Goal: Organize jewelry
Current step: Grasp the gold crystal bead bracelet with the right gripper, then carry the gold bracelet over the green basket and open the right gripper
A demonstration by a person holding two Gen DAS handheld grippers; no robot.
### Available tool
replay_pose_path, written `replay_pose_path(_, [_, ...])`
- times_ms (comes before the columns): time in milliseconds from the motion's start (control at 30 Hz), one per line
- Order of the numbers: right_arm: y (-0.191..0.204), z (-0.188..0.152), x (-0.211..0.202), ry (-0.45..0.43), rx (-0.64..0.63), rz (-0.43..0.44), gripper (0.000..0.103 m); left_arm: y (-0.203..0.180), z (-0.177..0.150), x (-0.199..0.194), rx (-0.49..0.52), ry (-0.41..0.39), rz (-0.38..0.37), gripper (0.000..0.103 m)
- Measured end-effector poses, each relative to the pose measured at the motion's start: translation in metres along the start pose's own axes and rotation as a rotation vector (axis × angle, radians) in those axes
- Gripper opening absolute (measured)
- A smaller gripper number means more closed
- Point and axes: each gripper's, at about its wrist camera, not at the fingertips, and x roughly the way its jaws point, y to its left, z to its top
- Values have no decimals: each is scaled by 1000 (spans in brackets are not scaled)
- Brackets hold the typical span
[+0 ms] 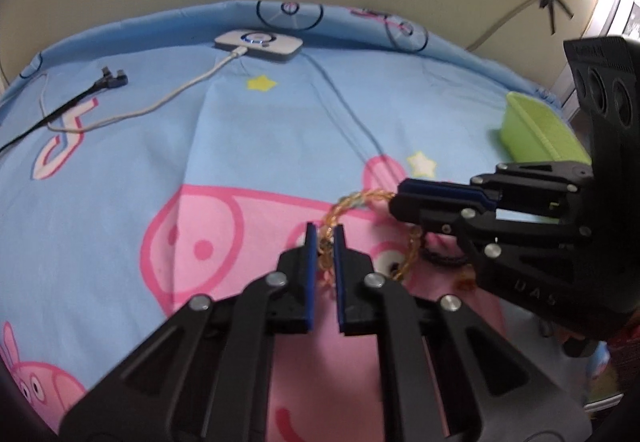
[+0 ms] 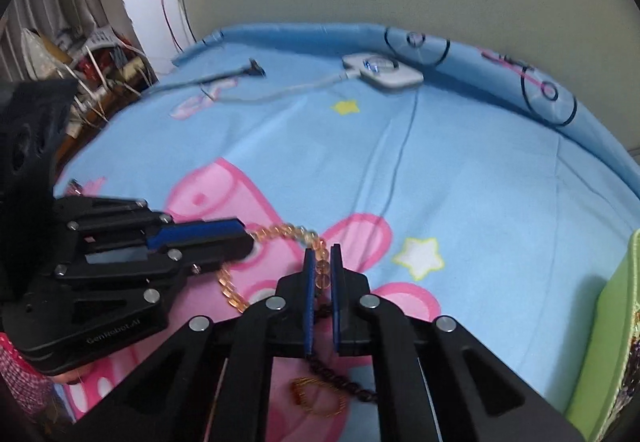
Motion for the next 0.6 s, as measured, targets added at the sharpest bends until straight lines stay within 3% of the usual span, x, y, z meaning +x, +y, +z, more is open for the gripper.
replay_pose_path(300, [3, -2, -77, -166, 18, 57, 0, -29, 22, -57, -10, -110, -128, 7])
replay_pose_path(600, [-63, -38, -157, -284, 130, -20, 0, -135, 61, -42, 146, -103, -215, 7])
